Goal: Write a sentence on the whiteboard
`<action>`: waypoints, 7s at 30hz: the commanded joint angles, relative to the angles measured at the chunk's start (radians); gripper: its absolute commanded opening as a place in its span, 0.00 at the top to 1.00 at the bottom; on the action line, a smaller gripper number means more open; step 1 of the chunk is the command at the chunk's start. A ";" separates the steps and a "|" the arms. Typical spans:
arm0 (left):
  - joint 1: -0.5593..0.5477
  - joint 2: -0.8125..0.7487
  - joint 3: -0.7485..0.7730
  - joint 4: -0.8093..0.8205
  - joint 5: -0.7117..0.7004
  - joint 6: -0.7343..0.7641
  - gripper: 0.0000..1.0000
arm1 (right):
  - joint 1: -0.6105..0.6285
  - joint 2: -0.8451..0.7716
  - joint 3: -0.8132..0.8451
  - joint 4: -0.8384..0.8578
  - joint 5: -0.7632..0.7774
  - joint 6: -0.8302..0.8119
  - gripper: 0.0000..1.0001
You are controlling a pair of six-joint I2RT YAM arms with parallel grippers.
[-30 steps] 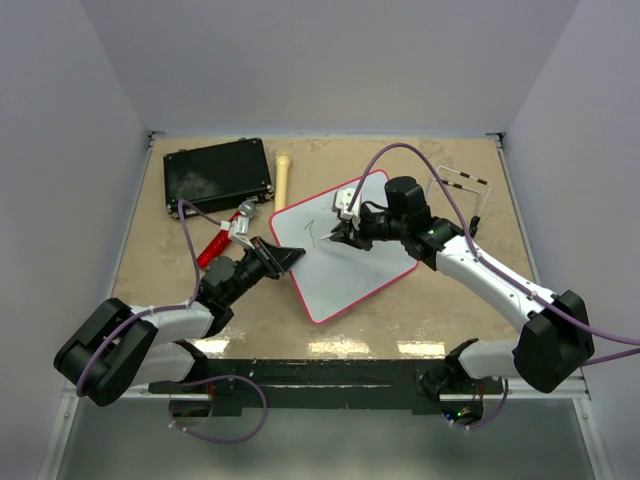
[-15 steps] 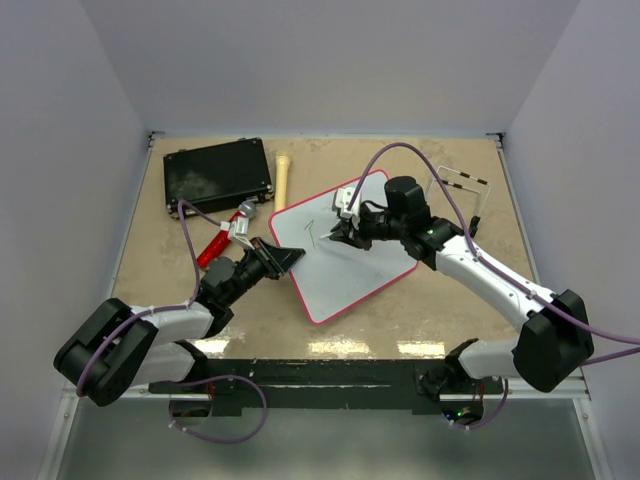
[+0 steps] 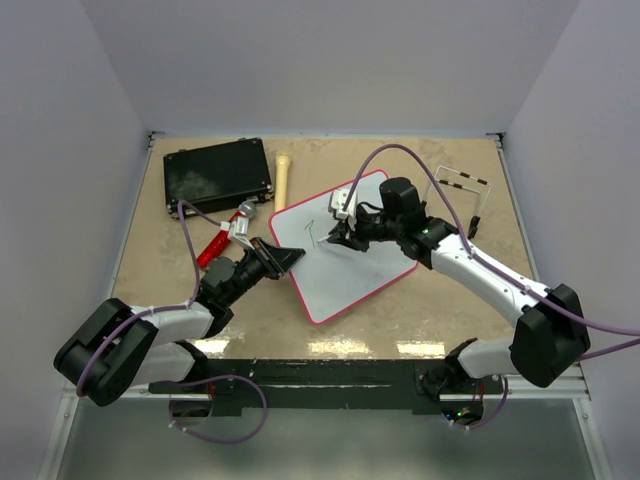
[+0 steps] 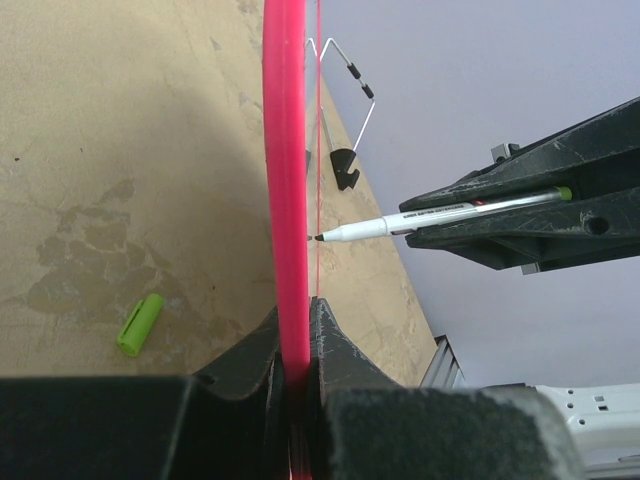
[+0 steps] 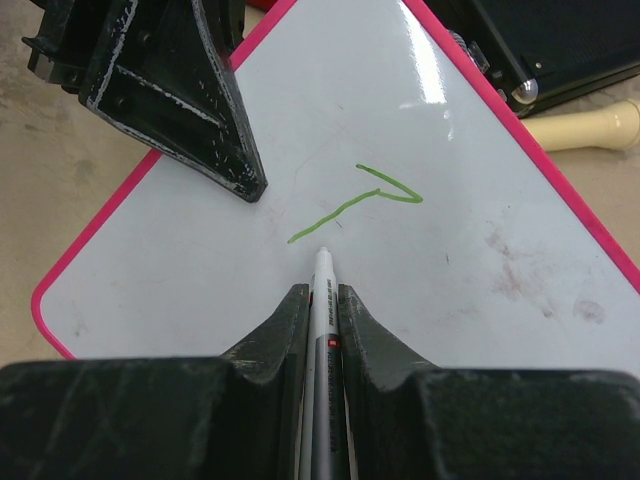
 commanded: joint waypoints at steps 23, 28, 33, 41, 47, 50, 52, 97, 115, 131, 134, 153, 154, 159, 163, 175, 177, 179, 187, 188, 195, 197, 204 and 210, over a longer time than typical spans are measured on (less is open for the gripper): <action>-0.004 0.003 0.014 0.140 0.020 0.020 1.00 | 0.032 0.020 0.028 0.114 0.202 0.115 1.00; -0.004 0.003 0.014 0.135 0.017 0.023 1.00 | 0.031 0.023 0.028 0.074 0.205 0.095 1.00; -0.004 0.003 0.015 0.134 0.017 0.023 1.00 | 0.029 0.017 0.028 0.028 0.179 0.054 1.00; -0.004 0.003 0.014 0.132 0.017 0.026 1.00 | 0.029 0.020 0.031 -0.039 0.128 0.001 1.00; -0.004 0.003 0.014 0.132 0.017 0.026 1.00 | 0.029 0.029 0.037 -0.073 0.067 -0.026 1.00; -0.004 0.003 0.014 0.134 0.017 0.026 1.00 | 0.029 0.029 0.039 -0.081 0.038 -0.035 1.00; -0.004 0.008 0.014 0.140 0.017 0.025 1.00 | 0.031 0.029 0.043 -0.073 0.031 -0.028 1.00; -0.004 0.048 0.007 0.184 0.044 0.025 1.00 | -0.072 0.078 0.095 0.106 0.113 0.181 1.00; -0.002 0.049 0.004 0.192 0.044 0.023 1.00 | -0.072 0.027 0.062 -0.058 0.034 0.070 1.00; -0.004 0.055 0.003 0.195 0.047 0.023 1.00 | -0.071 0.024 0.069 -0.001 0.034 0.121 1.00; -0.004 0.055 0.004 0.197 0.047 0.025 1.00 | -0.072 0.035 0.081 0.010 0.042 0.129 1.00; -0.004 0.063 -0.002 0.218 0.055 0.018 1.00 | -0.069 0.070 0.100 -0.042 -0.061 0.084 1.00; -0.004 0.063 -0.002 0.218 0.055 0.018 1.00 | -0.068 0.075 0.101 -0.056 -0.064 0.068 1.00; -0.002 0.062 -0.005 0.220 0.054 0.020 1.00 | -0.066 0.066 0.092 -0.105 -0.045 0.038 1.00; -0.002 0.059 -0.006 0.220 0.054 0.021 1.00 | -0.066 0.055 0.085 -0.131 -0.029 0.020 1.00; -0.002 0.054 -0.008 0.218 0.054 0.023 1.00 | -0.077 0.027 0.077 -0.066 0.067 0.073 1.00; -0.002 0.054 -0.009 0.218 0.055 0.021 1.00 | -0.081 0.032 0.080 -0.053 0.068 0.080 1.00; -0.002 0.054 -0.009 0.218 0.055 0.023 1.00 | -0.083 0.036 0.088 -0.039 0.070 0.087 1.00; -0.002 0.054 -0.009 0.218 0.054 0.023 1.00 | -0.084 0.052 0.103 -0.021 0.076 0.101 1.00; -0.002 0.054 -0.009 0.218 0.054 0.025 1.00 | -0.084 0.053 0.101 -0.024 0.074 0.100 1.00; -0.002 0.054 -0.009 0.217 0.054 0.023 1.00 | -0.086 0.050 0.100 -0.084 0.050 0.061 1.00; -0.002 0.055 -0.009 0.217 0.052 0.025 1.00 | -0.086 0.046 0.091 -0.111 0.048 0.043 1.00; -0.002 0.057 -0.009 0.217 0.052 0.025 1.00 | -0.084 0.023 0.068 -0.154 0.059 0.018 1.00; -0.002 0.057 -0.008 0.215 0.054 0.025 1.00 | -0.089 0.006 0.077 -0.153 0.068 0.032 1.00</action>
